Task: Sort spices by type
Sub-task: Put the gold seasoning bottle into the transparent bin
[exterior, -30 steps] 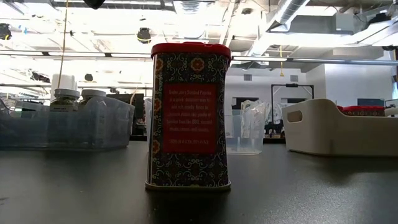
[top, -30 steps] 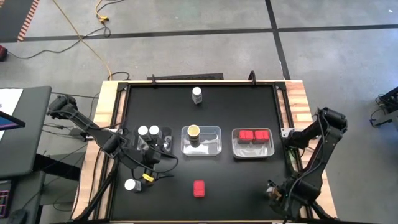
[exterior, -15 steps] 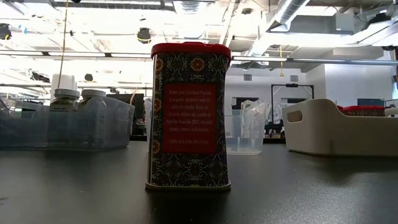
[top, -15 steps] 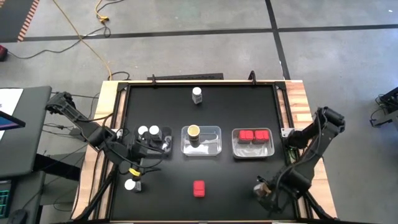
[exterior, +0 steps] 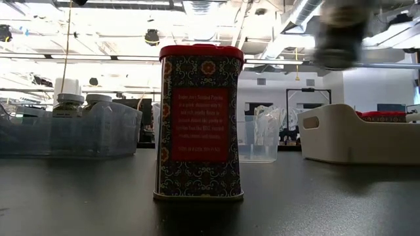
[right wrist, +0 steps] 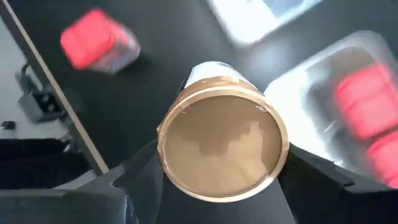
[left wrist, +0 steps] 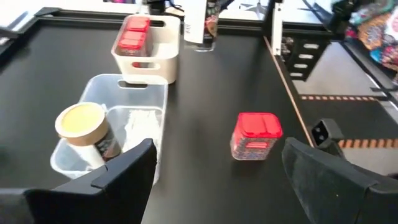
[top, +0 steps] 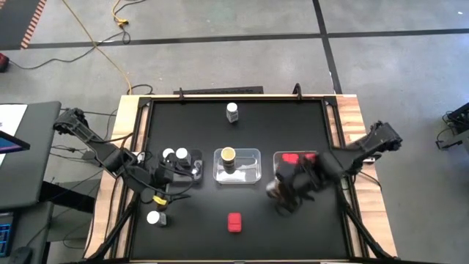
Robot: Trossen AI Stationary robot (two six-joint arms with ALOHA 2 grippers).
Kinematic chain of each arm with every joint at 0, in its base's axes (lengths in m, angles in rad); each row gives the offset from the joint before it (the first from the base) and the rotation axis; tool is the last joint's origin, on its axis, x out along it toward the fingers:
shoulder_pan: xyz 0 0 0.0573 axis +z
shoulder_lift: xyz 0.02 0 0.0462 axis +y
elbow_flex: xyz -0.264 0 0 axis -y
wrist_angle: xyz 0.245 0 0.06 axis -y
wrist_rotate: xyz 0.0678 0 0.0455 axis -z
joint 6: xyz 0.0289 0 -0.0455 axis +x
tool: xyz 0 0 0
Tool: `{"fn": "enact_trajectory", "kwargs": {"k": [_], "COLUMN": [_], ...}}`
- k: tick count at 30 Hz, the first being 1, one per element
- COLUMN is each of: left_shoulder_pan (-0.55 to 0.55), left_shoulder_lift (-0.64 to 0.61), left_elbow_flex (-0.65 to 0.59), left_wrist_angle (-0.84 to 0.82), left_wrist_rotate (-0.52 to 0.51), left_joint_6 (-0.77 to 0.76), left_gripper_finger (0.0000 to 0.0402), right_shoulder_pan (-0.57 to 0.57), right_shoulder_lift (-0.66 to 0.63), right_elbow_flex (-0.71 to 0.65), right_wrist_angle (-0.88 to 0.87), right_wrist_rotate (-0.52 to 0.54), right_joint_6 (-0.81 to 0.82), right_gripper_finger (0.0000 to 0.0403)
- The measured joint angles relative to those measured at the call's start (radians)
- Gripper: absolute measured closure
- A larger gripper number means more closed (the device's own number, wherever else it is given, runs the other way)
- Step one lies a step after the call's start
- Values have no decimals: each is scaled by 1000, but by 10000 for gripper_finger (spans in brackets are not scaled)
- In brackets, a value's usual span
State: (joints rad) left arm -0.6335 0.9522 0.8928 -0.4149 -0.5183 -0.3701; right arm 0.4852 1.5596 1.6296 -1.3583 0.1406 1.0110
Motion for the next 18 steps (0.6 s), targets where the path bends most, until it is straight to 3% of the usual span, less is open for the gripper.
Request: {"fn": "enact_trajectory", "kwargs": {"k": [10, 18], "left_shoulder_pan": [1, 1], "left_shoulder_lift": [-86, -114], "left_elbow_flex": [-174, -244], "left_wrist_angle": [120, 228], "left_wrist_rotate": [-59, -85], "left_joint_6": [-107, -114], "left_gripper_finger": [68, 68], "right_shoulder_pan": [-289, -406], "right_shoulder_lift": [4, 205], "right_elbow_flex": [114, 346], "right_wrist_angle": [106, -19], "right_wrist_rotate": [-1, -61], "right_joint_6": [-454, -695], "right_gripper_finger": [111, 111]}}
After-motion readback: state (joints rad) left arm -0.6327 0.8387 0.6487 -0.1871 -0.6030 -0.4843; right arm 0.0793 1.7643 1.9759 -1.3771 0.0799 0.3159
